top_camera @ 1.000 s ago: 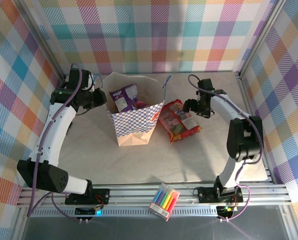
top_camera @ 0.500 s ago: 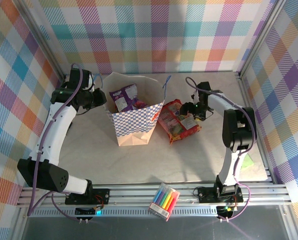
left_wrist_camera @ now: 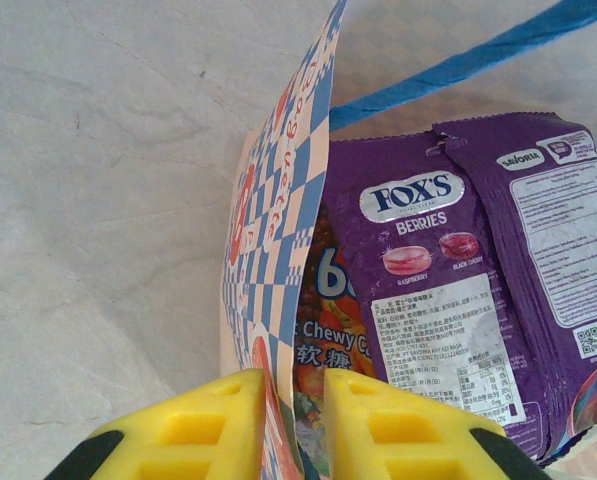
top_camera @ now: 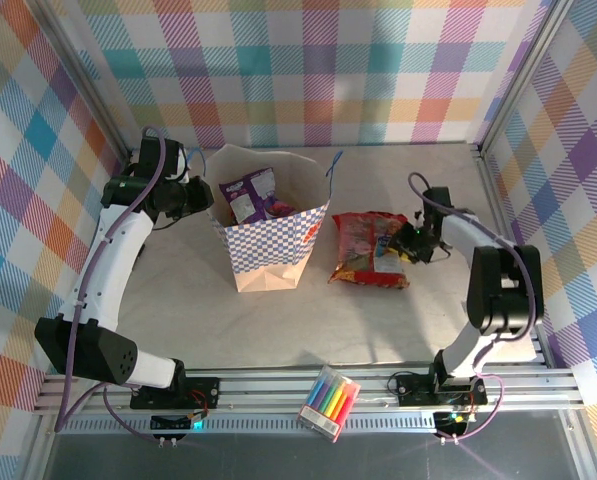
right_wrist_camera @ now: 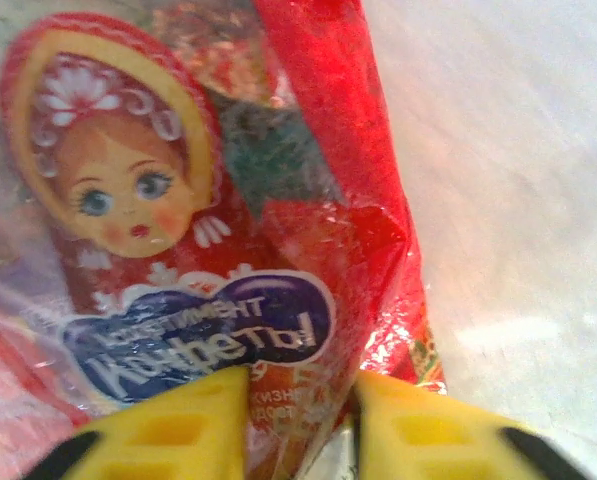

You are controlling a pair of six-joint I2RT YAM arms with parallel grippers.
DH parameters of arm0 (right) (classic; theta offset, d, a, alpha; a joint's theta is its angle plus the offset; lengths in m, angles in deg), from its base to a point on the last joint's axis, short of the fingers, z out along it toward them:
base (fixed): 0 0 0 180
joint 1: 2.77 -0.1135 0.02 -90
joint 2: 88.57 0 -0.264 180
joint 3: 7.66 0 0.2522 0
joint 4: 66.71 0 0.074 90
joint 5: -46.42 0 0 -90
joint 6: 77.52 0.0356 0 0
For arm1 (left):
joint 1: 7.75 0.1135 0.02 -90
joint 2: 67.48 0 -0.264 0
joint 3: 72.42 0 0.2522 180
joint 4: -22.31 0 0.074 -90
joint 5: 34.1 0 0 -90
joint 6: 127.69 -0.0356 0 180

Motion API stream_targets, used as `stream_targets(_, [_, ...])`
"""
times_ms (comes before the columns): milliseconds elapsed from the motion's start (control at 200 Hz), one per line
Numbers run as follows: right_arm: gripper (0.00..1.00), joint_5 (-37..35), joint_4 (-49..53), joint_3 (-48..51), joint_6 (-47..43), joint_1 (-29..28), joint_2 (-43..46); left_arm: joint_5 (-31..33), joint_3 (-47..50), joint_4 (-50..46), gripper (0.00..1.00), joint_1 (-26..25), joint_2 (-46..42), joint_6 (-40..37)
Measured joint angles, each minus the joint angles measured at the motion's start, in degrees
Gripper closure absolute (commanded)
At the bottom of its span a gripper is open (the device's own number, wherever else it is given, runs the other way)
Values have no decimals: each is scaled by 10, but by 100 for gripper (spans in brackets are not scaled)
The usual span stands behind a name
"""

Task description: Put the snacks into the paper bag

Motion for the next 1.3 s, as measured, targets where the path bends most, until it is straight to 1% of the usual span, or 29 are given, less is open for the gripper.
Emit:
stream_targets(30, [33, 2, -4, 20, 12, 0, 12, 0, 0, 0, 76, 0, 0, 0])
stream_targets(60, [28, 3, -6, 35, 15, 0, 20, -1, 0, 0, 76, 0, 0, 0])
stream_targets(170, [16, 3, 2, 61, 24, -4, 39, -2, -1, 0, 76, 0, 0, 0])
stream_targets(220, [13, -5, 7, 63, 20, -5, 52, -2, -1, 0, 76, 0, 0, 0])
stream_targets(380, [10, -27, 10, 65, 8, -5, 120, -2, -2, 0, 76, 0, 0, 0])
stream_targets(465, [9, -25, -3, 66, 4, -5, 131, -2, -2, 0, 76, 0, 0, 0])
stream_targets(560, [9, -14, -19, 67, -3, -5, 113, -2, -2, 0, 76, 0, 0, 0])
stream_targets(725, [7, 7, -39, 68, -8, -5, 50, -2, -2, 0, 76, 0, 0, 0])
stream_targets(875, [7, 30, -58, 69, -18, -4, 25, -2, -2, -1, 76, 0, 0, 0])
stream_targets(965, [11, 40, -64, 67, -19, -1, 14, -2, -2, -1, 76, 0, 0, 1])
stream_targets(1050, [18, 48, -63, 63, -18, 2, 6, -2, -2, -1, 76, 0, 0, 2])
stream_targets(1095, [25, 57, -64, 58, -14, 4, -2, -2, -2, -1, 76, 0, 0, 2])
stream_targets(1100, [27, 59, -65, 57, -15, 4, -4, -2, -2, -1, 76, 0, 0, 2])
stream_targets(1105, [27, 59, -65, 57, -15, 4, -4, -2, -2, -1, 76, 0, 0, 2])
stream_targets(1235, [54, 85, -87, 42, -1, 1, -29, -2, -2, -5, 76, 0, 0, 2])
stream_targets(1300, [64, 85, -95, 35, 4, -1, -36, -1, -4, -9, 76, 0, 0, 3])
